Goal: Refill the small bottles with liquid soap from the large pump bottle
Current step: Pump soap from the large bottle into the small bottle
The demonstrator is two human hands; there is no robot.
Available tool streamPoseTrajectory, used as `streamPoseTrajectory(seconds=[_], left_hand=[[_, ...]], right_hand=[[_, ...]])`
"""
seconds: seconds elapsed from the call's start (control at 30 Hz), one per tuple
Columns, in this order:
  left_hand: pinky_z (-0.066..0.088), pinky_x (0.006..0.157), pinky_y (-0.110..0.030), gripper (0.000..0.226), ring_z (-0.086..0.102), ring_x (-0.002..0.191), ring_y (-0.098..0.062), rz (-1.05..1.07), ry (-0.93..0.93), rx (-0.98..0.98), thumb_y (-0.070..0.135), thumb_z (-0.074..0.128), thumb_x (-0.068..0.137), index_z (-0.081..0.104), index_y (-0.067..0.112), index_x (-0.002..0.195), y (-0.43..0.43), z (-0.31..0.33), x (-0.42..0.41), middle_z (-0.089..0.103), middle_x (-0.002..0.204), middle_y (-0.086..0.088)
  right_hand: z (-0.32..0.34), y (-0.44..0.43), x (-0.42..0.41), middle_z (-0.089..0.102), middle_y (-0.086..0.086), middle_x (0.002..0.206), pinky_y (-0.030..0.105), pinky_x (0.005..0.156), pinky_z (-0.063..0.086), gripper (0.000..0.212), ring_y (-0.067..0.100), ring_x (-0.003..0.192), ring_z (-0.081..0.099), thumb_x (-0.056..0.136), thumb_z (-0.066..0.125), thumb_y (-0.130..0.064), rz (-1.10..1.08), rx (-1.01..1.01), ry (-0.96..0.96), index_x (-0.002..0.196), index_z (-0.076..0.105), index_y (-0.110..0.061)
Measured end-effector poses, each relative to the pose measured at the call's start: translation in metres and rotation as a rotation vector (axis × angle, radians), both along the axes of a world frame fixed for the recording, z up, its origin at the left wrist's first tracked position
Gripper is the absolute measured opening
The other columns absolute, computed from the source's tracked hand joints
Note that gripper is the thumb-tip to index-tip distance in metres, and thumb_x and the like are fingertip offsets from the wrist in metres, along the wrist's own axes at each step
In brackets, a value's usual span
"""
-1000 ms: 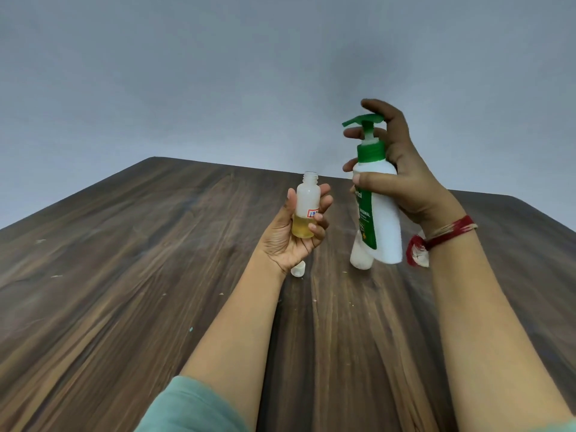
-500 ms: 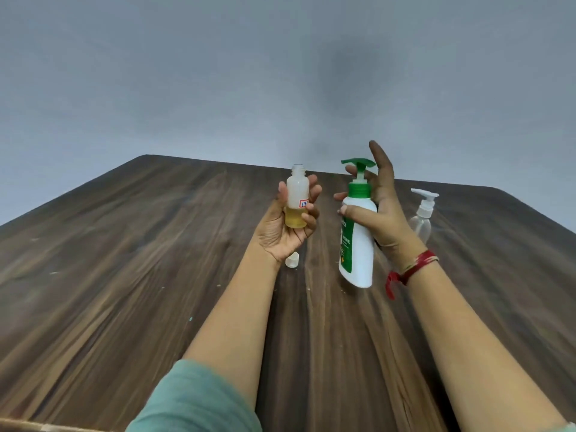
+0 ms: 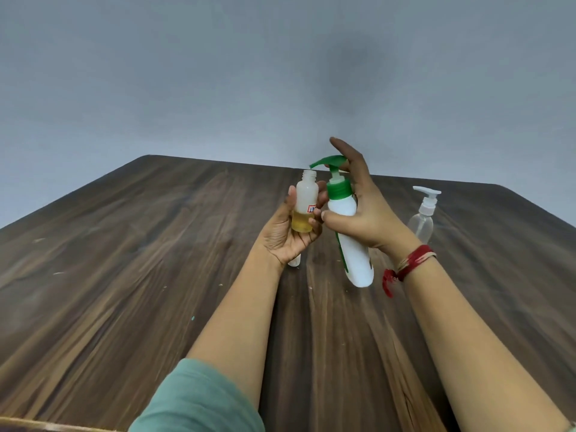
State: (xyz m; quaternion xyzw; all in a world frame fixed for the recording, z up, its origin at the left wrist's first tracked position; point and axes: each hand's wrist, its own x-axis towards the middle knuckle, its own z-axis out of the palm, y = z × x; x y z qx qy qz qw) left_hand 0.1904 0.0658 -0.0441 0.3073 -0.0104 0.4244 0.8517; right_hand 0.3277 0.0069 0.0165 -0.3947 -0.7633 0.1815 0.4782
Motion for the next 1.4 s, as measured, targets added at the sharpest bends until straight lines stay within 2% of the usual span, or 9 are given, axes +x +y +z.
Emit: streamPoseTrajectory(seconds=[0.07, 0.2, 0.37, 0.63, 0.8, 1.0, 1.23, 1.4], left_hand=[[0.054, 0.052, -0.018, 0.066, 0.065, 0.061, -0.01, -0.006, -0.002, 0.008, 0.028, 0.097, 0.042, 0.075, 0.004, 0.1, -0.001, 0.0009, -0.0001, 0.073, 0.087, -0.01], [0.054, 0.053, -0.017, 0.066, 0.064, 0.061, -0.009, -0.019, 0.007, 0.019, 0.029, 0.096, 0.043, 0.075, 0.005, 0.1, -0.0028, 0.0019, 0.0008, 0.073, 0.09, -0.008], [0.054, 0.054, -0.017, 0.064, 0.064, 0.062, -0.01, -0.029, 0.006, 0.025, 0.03, 0.096, 0.045, 0.075, 0.006, 0.101, -0.0033, 0.0024, 0.0017, 0.072, 0.09, -0.006], [0.054, 0.051, -0.02, 0.064, 0.065, 0.06, -0.013, -0.017, -0.014, -0.034, 0.024, 0.097, 0.041, 0.074, 0.001, 0.096, -0.0055, 0.0043, 0.0022, 0.071, 0.087, -0.009], [0.054, 0.051, -0.019, 0.064, 0.064, 0.06, -0.012, -0.007, 0.001, -0.033, 0.025, 0.097, 0.04, 0.075, 0.001, 0.094, -0.0064, 0.005, 0.0028, 0.071, 0.086, -0.008], [0.054, 0.052, -0.018, 0.064, 0.065, 0.06, -0.012, -0.003, 0.009, -0.024, 0.026, 0.097, 0.039, 0.076, 0.002, 0.094, -0.0082, 0.0059, 0.0038, 0.072, 0.085, -0.008], [0.054, 0.051, -0.019, 0.065, 0.064, 0.06, -0.011, 0.008, 0.011, -0.034, 0.026, 0.098, 0.038, 0.076, 0.002, 0.094, -0.0102, 0.0078, 0.0037, 0.071, 0.084, -0.008], [0.054, 0.051, -0.019, 0.065, 0.065, 0.06, -0.013, 0.002, 0.008, -0.041, 0.025, 0.098, 0.038, 0.075, 0.001, 0.094, -0.0103, 0.0073, 0.0042, 0.071, 0.084, -0.009]], right_hand=[[0.0005, 0.0008, 0.0011, 0.045, 0.003, 0.132, 0.024, 0.091, 0.049, 0.095, 0.009, 0.118, 0.05, 0.064, 0.069, -0.016, -0.047, 0.016, -0.018, 0.142, 0.023, -0.044], [-0.0017, 0.0021, 0.0038, 0.044, -0.003, 0.131, 0.031, 0.096, 0.049, 0.091, 0.012, 0.122, 0.048, 0.062, 0.067, -0.022, -0.09, 0.021, -0.042, 0.139, 0.025, -0.044], [-0.0032, 0.0029, 0.0043, 0.043, 0.001, 0.13, 0.02, 0.095, 0.043, 0.087, 0.012, 0.122, 0.046, 0.059, 0.063, -0.039, -0.116, 0.029, -0.078, 0.138, 0.028, -0.043], [-0.0044, 0.0035, 0.0059, 0.046, 0.004, 0.128, 0.037, 0.093, 0.052, 0.079, 0.024, 0.116, 0.051, 0.057, 0.066, -0.038, -0.09, 0.033, -0.085, 0.13, 0.034, -0.036], [-0.0061, 0.0045, 0.006, 0.048, 0.002, 0.125, 0.044, 0.091, 0.053, 0.075, 0.026, 0.115, 0.052, 0.057, 0.068, -0.033, -0.089, 0.021, -0.057, 0.123, 0.035, -0.042], [-0.0057, 0.0032, 0.0055, 0.048, 0.005, 0.123, 0.037, 0.088, 0.054, 0.074, 0.024, 0.111, 0.054, 0.055, 0.068, -0.034, -0.067, 0.003, -0.015, 0.121, 0.035, -0.043], [-0.0046, 0.0026, 0.0059, 0.048, 0.0, 0.123, 0.03, 0.086, 0.054, 0.073, 0.019, 0.108, 0.055, 0.056, 0.067, -0.034, -0.053, 0.02, -0.022, 0.12, 0.033, -0.044], [-0.0045, 0.0019, 0.0048, 0.049, -0.002, 0.12, 0.022, 0.082, 0.052, 0.073, 0.014, 0.103, 0.057, 0.057, 0.067, -0.033, -0.037, 0.02, -0.017, 0.121, 0.034, -0.038]])
